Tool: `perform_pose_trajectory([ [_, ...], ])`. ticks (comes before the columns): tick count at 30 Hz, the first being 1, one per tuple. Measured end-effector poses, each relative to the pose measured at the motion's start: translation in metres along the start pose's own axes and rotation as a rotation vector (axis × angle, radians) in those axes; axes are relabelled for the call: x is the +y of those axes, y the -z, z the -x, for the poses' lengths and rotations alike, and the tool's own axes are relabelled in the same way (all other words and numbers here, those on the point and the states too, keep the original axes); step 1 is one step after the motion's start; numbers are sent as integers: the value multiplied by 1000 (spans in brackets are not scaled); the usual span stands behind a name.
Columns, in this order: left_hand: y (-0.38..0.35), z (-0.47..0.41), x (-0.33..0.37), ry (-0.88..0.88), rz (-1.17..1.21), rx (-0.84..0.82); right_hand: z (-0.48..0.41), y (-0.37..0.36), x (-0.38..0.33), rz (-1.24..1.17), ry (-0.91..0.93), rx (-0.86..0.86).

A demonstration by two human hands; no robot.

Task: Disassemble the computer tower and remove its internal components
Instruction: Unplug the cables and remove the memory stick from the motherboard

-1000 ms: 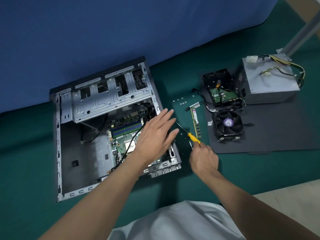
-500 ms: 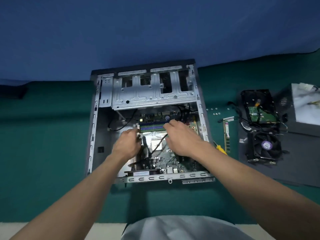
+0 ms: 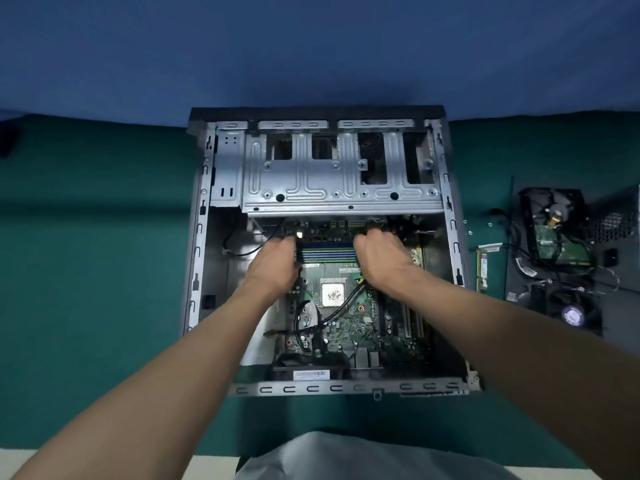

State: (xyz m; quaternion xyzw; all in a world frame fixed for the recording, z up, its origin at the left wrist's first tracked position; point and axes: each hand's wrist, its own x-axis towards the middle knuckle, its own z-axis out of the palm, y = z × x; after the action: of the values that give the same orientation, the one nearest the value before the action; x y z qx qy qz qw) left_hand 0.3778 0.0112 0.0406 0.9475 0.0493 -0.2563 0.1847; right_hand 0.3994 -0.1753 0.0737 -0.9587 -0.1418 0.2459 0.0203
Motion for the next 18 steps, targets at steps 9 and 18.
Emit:
perform_pose_trajectory([
  [9, 5, 10, 1, -154, -45, 121, 11, 3, 8, -25, 34, 67],
  [18, 19, -2, 10, 8, 17, 180, -4, 4, 8, 7, -36, 87],
])
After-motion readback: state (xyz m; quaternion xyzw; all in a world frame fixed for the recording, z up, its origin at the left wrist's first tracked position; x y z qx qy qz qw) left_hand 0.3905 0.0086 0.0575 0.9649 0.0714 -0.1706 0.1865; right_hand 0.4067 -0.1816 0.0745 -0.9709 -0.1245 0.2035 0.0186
